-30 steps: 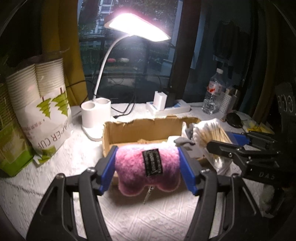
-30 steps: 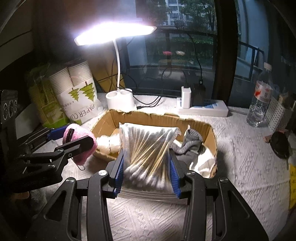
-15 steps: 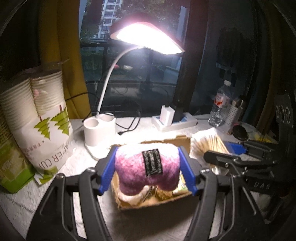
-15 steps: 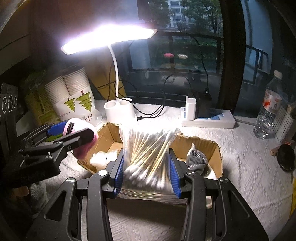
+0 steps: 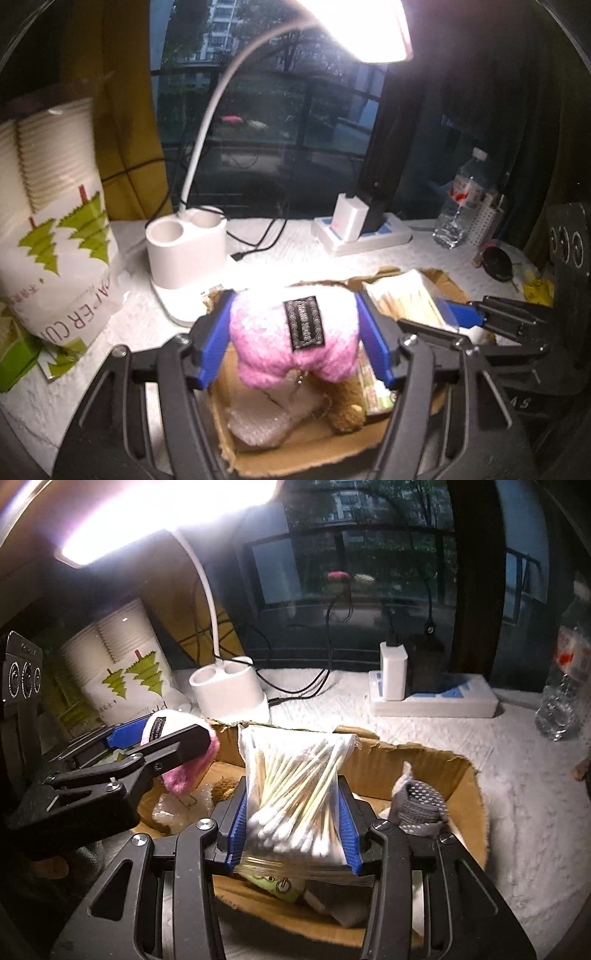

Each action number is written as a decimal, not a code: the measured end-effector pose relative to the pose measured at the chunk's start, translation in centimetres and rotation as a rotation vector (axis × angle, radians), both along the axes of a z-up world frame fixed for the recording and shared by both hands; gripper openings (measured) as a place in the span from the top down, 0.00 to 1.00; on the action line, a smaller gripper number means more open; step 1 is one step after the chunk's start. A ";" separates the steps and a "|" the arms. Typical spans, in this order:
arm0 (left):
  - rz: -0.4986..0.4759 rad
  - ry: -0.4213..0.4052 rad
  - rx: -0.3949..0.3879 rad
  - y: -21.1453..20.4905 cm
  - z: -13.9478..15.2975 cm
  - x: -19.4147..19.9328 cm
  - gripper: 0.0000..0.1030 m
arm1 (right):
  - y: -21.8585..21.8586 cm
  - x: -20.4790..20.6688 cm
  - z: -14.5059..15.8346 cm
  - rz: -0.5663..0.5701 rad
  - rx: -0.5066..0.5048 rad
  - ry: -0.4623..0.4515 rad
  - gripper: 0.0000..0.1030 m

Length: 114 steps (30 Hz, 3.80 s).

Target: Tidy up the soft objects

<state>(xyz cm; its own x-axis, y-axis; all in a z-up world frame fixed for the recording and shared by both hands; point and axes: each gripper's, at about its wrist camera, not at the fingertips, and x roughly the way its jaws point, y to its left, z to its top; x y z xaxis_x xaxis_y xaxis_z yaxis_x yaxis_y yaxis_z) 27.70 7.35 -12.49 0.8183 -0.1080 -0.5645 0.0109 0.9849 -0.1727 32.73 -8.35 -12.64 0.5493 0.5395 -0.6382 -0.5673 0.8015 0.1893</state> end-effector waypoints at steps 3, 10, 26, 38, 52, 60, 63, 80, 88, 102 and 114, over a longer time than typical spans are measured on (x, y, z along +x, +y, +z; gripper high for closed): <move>0.009 0.024 0.000 0.2 -0.8 0.8 0.37 | 0.3 0.7 -0.7 0.003 0.003 0.014 0.57; 0.021 0.084 -0.009 0.3 -2.2 1.8 0.36 | 0.7 2.0 -2.2 -0.001 0.006 0.050 0.56; 0.046 0.081 -0.014 0.5 -1.6 1.2 0.25 | 0.0 1.4 -1.1 -0.025 0.004 0.032 0.44; 0.055 0.034 -0.006 0.1 0.6 -1.2 0.23 | -1.8 -0.7 1.0 -0.063 0.001 -0.016 0.44; 0.054 -0.025 -0.014 -1.0 3.3 -5.8 0.13 | -3.9 -4.5 3.0 -0.100 -0.010 -0.067 0.43; 0.050 -0.064 -0.003 -2.0 4.8 -8.6 0.12 | -5.2 -7.3 4.2 -0.127 -0.010 -0.107 0.37; 0.046 -0.082 0.005 -2.5 5.5 -9.7 0.12 | -5.8 -8.4 4.8 -0.139 -0.007 -0.127 0.36; 0.022 -0.189 0.039 -5.1 9.7 -14.8 0.03 | -9.1 -14.1 8.8 -0.224 -0.006 -0.262 0.18; 0.055 -0.240 0.073 -5.6 11.8 -16.7 0.01 | -10.3 -16.1 10.9 -0.255 0.003 -0.314 0.14; 0.049 -0.332 0.099 -6.3 14.9 -18.9 0.01 | -12.0 -18.7 14.9 -0.294 0.018 -0.404 0.14; 0.055 -0.366 0.111 -6.5 15.8 -19.1 0.01 | -12.8 -19.6 16.3 -0.313 0.026 -0.436 0.14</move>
